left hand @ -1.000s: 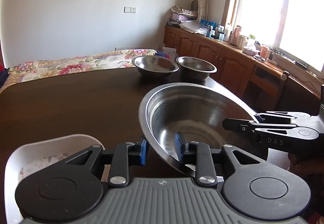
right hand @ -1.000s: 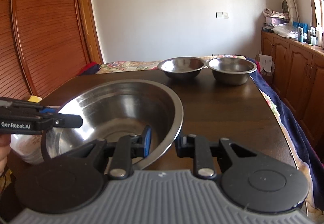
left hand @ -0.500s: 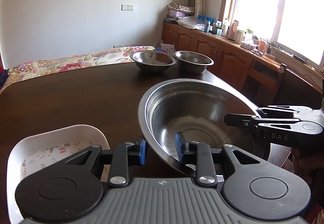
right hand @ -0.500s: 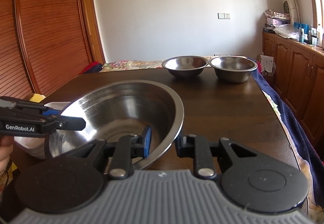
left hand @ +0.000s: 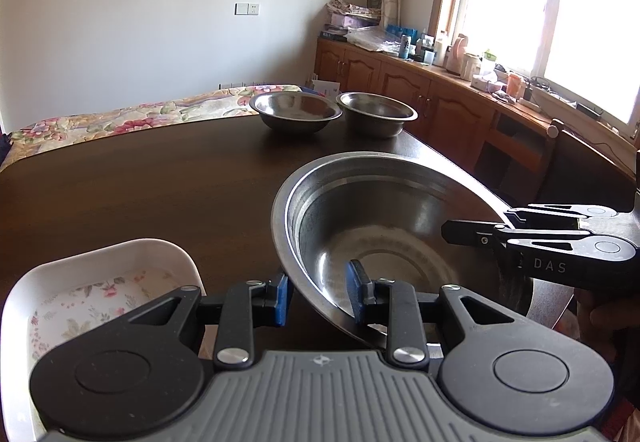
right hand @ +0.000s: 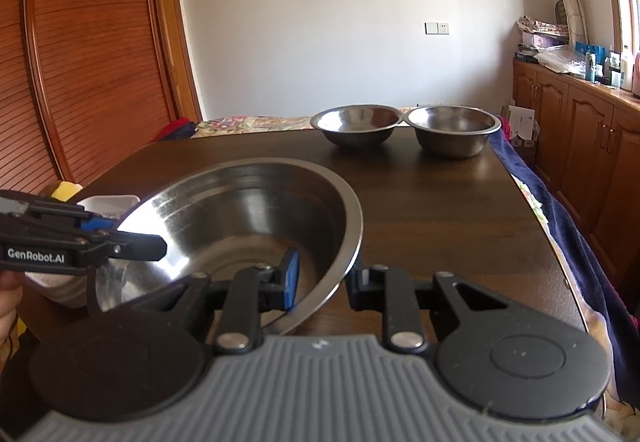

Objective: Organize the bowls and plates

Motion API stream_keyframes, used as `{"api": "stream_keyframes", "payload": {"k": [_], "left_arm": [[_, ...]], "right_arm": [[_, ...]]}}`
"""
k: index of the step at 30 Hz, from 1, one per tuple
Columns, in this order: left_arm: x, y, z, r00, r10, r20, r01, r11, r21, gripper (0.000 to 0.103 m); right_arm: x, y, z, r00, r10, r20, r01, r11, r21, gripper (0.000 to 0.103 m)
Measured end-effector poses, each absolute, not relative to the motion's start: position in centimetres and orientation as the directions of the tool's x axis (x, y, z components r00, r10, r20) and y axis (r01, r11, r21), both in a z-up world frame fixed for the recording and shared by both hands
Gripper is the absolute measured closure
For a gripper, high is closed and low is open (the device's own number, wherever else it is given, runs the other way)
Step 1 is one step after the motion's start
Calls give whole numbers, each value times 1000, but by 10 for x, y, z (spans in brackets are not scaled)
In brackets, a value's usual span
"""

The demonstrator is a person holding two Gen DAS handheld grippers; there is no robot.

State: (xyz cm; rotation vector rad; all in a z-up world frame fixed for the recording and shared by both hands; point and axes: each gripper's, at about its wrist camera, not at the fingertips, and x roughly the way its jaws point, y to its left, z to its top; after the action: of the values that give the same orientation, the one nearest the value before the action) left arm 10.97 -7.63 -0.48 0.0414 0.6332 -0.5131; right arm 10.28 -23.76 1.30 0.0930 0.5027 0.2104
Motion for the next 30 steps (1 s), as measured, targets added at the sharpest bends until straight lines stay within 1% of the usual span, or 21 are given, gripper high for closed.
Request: {"api": "stream_keyframes", "payload": {"k": [8,13,16,18,21,25,30], "left_arm": [[109,-80,-7,680,-446,-582,475,872,-114,72],[109,-81,-8,676,-451,-583,483,869,-113,70],[109,-81,-8,674,-453,-583,485,867,-113,67],[110,-80,-7,682,-446,-580,483,870,-102,64],[111,-78,-2,698,-432,-571,472,877,-87,57],[115,-71,8,726,-410,-552,451,890,-68,51],[134,-65,25,762,-378,-526,418,907,-46,50]], "right_arm": [[103,-240,11,853,217,-475,-168,975,145,76],[102,-240,11,853,221,-473,-175,974,141,74],[103,-241,12,853,229,-469,-182,973,146,69],[102,-242,15,859,227,-460,-183,973,139,59],[103,-246,21,868,223,-444,-186,974,126,55],[109,-256,30,882,209,-422,-187,978,94,53],[127,-272,48,904,188,-384,-184,982,48,53]]}}
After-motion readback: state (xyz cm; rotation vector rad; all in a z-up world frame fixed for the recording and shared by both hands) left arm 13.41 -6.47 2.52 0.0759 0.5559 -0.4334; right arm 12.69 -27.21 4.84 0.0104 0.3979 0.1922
